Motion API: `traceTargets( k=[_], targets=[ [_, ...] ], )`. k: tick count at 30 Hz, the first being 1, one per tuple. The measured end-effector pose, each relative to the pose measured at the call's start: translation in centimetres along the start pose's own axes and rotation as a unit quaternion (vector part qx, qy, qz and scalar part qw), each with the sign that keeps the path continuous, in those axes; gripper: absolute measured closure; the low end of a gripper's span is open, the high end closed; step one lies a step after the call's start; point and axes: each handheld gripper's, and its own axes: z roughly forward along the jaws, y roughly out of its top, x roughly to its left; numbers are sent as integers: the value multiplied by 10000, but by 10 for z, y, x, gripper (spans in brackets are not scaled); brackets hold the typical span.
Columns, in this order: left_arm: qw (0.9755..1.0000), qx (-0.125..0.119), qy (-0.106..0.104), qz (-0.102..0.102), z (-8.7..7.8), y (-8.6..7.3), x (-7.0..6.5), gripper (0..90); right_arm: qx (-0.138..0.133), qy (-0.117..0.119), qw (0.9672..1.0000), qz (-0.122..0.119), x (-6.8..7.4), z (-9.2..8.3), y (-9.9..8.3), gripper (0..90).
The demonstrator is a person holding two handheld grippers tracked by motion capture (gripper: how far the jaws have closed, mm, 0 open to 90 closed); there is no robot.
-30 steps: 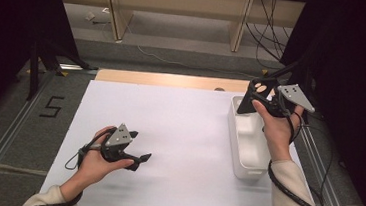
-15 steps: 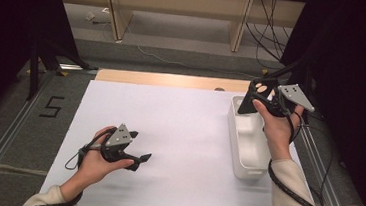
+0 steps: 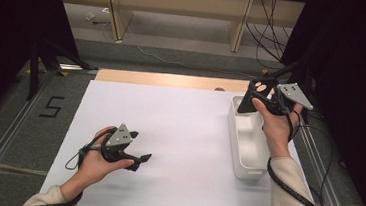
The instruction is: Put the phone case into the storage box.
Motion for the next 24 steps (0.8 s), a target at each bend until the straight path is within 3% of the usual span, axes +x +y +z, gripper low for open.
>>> traceTargets(
  k=[24],
  targets=[
    [10000,6,-5,10,0,0,0,127,55,-22,10000,12,-1,8,-3,150]
  ],
)
